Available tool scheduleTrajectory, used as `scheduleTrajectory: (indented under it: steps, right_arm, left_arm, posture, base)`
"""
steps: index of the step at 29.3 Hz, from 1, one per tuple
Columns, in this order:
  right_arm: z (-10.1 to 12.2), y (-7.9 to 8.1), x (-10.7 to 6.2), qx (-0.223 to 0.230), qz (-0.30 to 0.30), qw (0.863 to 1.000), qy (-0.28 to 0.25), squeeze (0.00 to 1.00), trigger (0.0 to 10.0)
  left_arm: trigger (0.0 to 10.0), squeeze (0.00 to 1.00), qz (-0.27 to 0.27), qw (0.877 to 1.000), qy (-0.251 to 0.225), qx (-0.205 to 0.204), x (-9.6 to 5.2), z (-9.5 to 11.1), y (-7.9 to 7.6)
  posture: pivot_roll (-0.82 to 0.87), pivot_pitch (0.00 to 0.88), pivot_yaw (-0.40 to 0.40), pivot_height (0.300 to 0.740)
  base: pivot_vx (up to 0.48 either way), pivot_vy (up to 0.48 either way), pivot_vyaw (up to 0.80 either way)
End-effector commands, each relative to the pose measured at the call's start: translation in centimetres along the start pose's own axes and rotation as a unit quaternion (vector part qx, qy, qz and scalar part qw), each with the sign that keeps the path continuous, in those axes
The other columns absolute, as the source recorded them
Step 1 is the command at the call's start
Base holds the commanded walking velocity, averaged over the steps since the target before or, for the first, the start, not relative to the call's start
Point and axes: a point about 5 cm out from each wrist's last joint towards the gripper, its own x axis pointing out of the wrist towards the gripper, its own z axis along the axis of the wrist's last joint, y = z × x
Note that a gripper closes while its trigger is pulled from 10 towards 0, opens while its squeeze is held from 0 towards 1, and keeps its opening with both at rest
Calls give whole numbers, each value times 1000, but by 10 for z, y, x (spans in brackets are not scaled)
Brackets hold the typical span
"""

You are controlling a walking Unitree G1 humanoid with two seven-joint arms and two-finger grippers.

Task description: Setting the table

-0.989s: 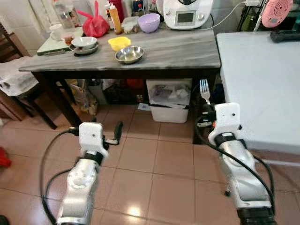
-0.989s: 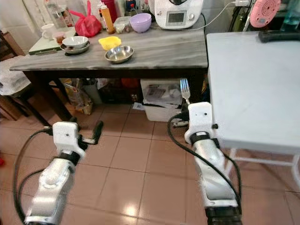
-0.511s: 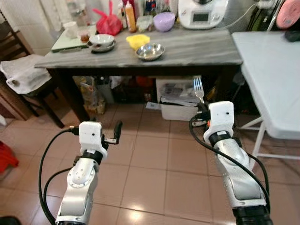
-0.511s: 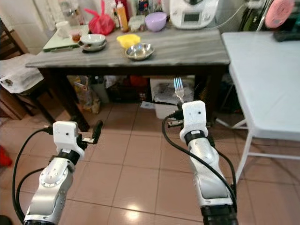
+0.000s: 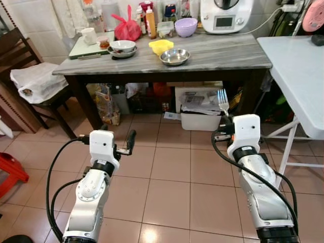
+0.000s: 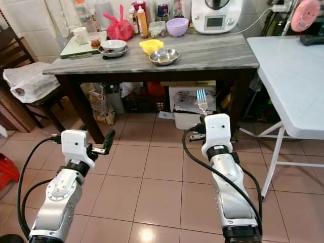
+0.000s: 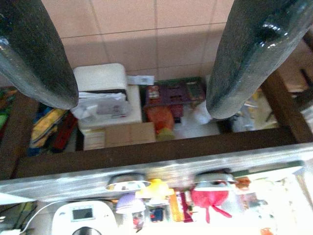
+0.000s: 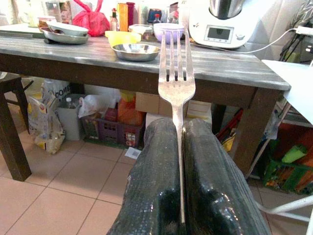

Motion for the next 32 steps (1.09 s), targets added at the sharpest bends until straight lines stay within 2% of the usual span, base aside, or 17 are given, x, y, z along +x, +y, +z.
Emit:
scheduleTrajectory:
  steps: [1,21,28,32]
  right_arm:
    - [7,1,2,8,-3,1000,-17,0,10000]
    - [9,2,4,16,-6,1000,-21,0,10000]
    - [8,4,4,15,-4,1000,-18,0,10000]
    - [8,3,5,15,-8,1000,-18,0,10000]
  left_arm:
    - [10000,0,-2,1000,-16,-5,1,7,2]
    - [10000,0,-12,1000,-6,-12,-2,2,-3]
    - [10000,0,-10,1000,-5,-14,-1,2,-4]
    - [10000,0,-12,1000,-3,-14,-1,1,-4]
  posture:
    - [-142,26,124,740]
    - [-142,26,123,740]
    - [-143,27,121,740]
    - [-143,29,124,740]
  base:
    - [330,0,0]
    - [344,0,0]
    - [350,0,-622]
    - [352,0,0]
